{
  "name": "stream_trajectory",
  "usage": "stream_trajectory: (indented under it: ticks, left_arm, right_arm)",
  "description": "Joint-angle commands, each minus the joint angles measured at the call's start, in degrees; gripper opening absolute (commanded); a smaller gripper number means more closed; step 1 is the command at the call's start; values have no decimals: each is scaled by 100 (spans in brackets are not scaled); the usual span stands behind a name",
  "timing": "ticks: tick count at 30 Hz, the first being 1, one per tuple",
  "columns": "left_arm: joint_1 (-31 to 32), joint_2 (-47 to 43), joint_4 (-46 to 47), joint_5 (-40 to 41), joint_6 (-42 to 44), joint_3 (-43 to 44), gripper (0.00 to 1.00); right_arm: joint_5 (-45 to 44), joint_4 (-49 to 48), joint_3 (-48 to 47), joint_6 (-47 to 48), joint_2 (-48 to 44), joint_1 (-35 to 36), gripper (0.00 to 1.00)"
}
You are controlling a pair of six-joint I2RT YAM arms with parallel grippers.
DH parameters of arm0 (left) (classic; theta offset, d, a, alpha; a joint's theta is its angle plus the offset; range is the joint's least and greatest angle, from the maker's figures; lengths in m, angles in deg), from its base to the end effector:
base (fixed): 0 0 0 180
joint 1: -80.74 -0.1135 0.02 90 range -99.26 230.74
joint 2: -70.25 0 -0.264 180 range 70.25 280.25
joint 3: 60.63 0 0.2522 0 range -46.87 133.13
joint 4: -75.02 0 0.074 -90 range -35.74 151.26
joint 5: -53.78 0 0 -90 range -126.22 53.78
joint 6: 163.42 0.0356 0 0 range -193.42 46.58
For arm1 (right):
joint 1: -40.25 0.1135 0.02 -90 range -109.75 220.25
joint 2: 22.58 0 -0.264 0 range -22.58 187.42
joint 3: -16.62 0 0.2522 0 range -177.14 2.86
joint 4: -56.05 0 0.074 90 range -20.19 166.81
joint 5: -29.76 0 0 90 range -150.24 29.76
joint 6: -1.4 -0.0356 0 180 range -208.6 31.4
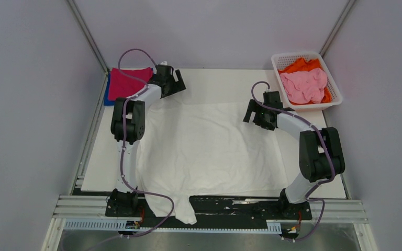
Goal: Fold and stack the t-shirts
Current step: Flatten out the tshirt
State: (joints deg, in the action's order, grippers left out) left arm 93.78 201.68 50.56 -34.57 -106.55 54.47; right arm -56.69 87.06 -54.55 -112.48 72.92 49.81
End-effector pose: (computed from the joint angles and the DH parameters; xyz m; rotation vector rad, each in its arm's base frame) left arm 0.5065 -0.1163 0.1689 -0.4184 2.2745 -0.3846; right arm 0.3323 0.0582 0.1823 0.2948 2.5458 0.3061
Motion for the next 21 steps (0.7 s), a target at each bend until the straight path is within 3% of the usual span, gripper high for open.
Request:
stream_trajectory:
  ticks: [1,7,10,15,17,21]
  left_arm:
    - [-30,158,533,-448,-80,215,100]
    - [-28,463,1025,-752,-287,580,100]
    - [-24,894,814,-759,-182,1346,100]
    - [-21,1701,-888,-748,474,3405,100]
    - [-25,1678,-1369,-741,778,3719,100]
    - [-12,910,-1535,-539,1123,3044,100]
  right_arm:
    - [-74,-106,-60,6,20,6,100]
    - [-117,-108,-69,23,22,6,100]
    - [-142,-108,-86,24,40,2,100]
    - [-284,-84,-94,10,-24,7,100]
    - [-317,-69,-103,-2,-56,5,100]
    - [-354,-24,-108,-46,-178,2,100]
